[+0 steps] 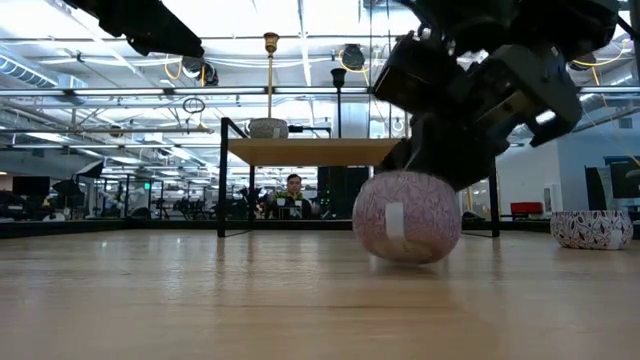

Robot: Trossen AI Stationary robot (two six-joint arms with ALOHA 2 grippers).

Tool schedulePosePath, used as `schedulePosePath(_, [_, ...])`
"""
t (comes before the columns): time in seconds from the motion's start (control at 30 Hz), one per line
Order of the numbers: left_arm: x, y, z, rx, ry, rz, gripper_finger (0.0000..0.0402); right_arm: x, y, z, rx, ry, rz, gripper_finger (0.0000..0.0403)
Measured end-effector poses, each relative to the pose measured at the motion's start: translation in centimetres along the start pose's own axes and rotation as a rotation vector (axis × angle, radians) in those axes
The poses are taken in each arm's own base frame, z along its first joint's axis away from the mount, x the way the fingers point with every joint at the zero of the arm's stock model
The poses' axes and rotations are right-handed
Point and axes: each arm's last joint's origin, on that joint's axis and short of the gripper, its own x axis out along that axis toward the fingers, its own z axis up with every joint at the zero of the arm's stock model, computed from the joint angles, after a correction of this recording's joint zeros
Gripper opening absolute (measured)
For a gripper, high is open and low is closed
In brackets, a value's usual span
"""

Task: Pick & Place candle stick holders
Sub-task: Put the purple scented candle on the shelf aligned with the black candle holder

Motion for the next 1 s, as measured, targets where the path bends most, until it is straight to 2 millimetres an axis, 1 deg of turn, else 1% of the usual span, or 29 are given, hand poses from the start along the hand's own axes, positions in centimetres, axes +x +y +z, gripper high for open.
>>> schedulePosePath(0.1, [0.0,0.0,0.0,-0.003,0.0,0.0,0.015,-1.2,0.3,1.2,-0.027,-0.054,0.003,0.0005])
schedulePosePath(0.23, [0.0,0.0,0.0,-0.004,0.0,0.0,0.015,-4.2,0.6,3.4,-0.092,-0.153,-0.083,0.0004])
schedulePosePath(0.33, [0.0,0.0,0.0,-0.004,0.0,0.0,0.015,-6.9,0.5,5.0,-0.151,-0.239,-0.23,0.0003])
schedulePosePath(0.5, [0.0,0.0,0.0,-0.004,0.0,0.0,0.015,-11.2,-0.3,7.7,-0.277,-0.415,-0.561,0.0002])
schedulePosePath(0.63, [0.0,0.0,0.0,-0.016,-0.001,0.0,0.015,-14.0,-1.2,10.2,-0.361,-0.589,-0.692,0.0001])
schedulePosePath(0.73, [0.0,0.0,0.0,-0.029,0.0,0.0,0.015,-15.3,-2.7,11.5,-0.393,-0.583,-0.779,0.0001])
schedulePosePath(0.83, [0.0,0.0,0.0,-0.031,-0.001,0.0,0.015,-15.9,-4.9,12.9,-0.353,-0.515,-0.844,0.0001])
schedulePosePath(0.93, [0.0,0.0,0.1,-0.047,-0.011,-0.002,0.015,-15.8,-7.3,14.0,-0.303,-0.397,-0.893,0.0001])
schedulePosePath(1.0, [0.0,-0.1,0.2,-0.068,-0.019,-0.003,0.015,-15.4,-8.9,14.1,-0.255,-0.313,-0.916,0.0001])
